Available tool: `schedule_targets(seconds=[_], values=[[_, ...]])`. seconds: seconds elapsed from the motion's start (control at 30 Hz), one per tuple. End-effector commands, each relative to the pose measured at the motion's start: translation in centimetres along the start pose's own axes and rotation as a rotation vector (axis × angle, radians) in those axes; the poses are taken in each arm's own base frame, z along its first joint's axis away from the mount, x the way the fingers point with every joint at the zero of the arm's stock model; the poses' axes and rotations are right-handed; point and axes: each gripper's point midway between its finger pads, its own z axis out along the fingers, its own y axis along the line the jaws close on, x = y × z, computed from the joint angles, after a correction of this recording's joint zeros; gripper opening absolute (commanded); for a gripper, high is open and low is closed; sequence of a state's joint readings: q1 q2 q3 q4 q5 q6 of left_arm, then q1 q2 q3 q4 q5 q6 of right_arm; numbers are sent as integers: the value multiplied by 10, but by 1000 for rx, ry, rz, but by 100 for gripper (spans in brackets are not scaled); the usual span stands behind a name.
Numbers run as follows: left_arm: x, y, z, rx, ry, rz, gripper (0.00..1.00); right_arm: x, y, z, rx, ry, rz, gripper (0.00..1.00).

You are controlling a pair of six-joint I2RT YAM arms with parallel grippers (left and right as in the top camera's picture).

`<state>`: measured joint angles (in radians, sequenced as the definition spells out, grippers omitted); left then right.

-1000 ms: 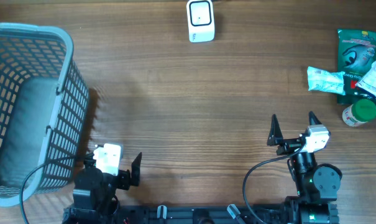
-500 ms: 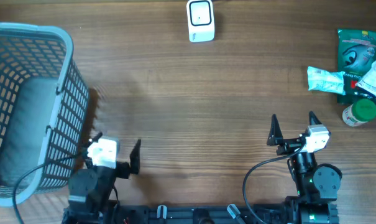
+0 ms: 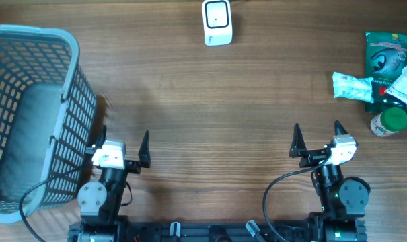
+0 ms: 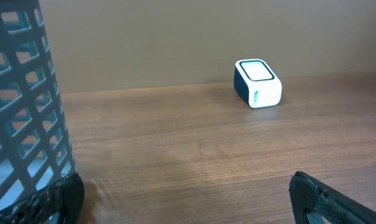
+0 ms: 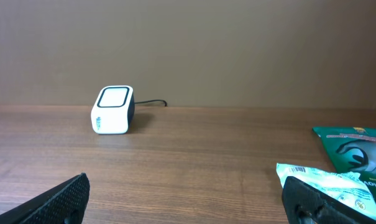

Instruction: Scan the item barcode

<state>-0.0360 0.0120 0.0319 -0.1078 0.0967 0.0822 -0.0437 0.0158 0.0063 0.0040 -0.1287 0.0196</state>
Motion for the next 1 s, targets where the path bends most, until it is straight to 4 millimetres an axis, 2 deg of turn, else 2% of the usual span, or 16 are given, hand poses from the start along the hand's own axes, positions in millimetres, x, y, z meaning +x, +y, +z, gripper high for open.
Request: schedule_targets(seconds=[0.0,0.03,0.2,0.3,0.97], values=[[1,-1,1,12,-10,-33,100,-2,-4,-1,20,-10,-18,100],[1,-1,1,12,-9,-108,100,-2,-4,-1,20,-10,-18,100],[1,-1,1,11,-9,-195,100,-2,-4,-1,20,-10,-19,100],[2,3,1,-16,-9,-195,100,-2,-4,-1,20,-10,-19,100],[2,1,1,-3,-9,-164,100,-2,-4,-1,20,-10,-19,100]])
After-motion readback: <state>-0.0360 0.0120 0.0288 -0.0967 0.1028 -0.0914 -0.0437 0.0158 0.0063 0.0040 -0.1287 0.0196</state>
